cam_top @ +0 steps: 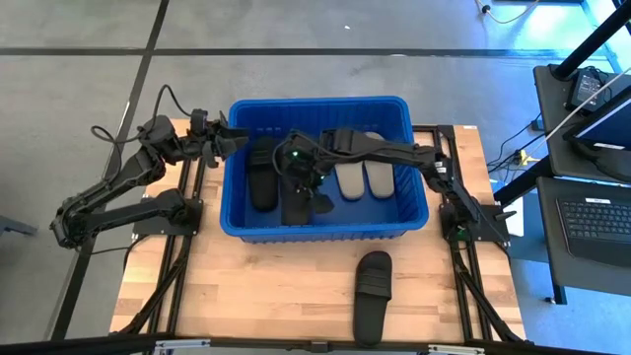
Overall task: Pick and place slides into bin
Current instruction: Put the black slipper into the blue container
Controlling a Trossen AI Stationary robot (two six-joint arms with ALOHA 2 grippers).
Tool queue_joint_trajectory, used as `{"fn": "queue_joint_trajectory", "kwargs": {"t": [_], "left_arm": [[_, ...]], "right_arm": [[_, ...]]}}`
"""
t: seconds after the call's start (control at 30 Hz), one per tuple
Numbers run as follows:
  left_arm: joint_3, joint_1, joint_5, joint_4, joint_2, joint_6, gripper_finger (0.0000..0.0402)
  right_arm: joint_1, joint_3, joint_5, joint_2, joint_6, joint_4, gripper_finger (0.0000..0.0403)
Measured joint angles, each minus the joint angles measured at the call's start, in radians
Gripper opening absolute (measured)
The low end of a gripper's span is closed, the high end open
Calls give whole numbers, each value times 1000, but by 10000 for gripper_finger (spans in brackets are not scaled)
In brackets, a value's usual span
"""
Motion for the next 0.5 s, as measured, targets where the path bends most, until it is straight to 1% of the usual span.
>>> {"fn": "queue_joint_trajectory", "kwargs": {"t": [0.23,0.5], "left_arm": [[0,0,0,-56,0,0,261],[0,0,0,-61,0,0,261]], "right_arm": [[0,-158,3,2,-1,45,320],[0,-302,2,1,3,173,320]]}}
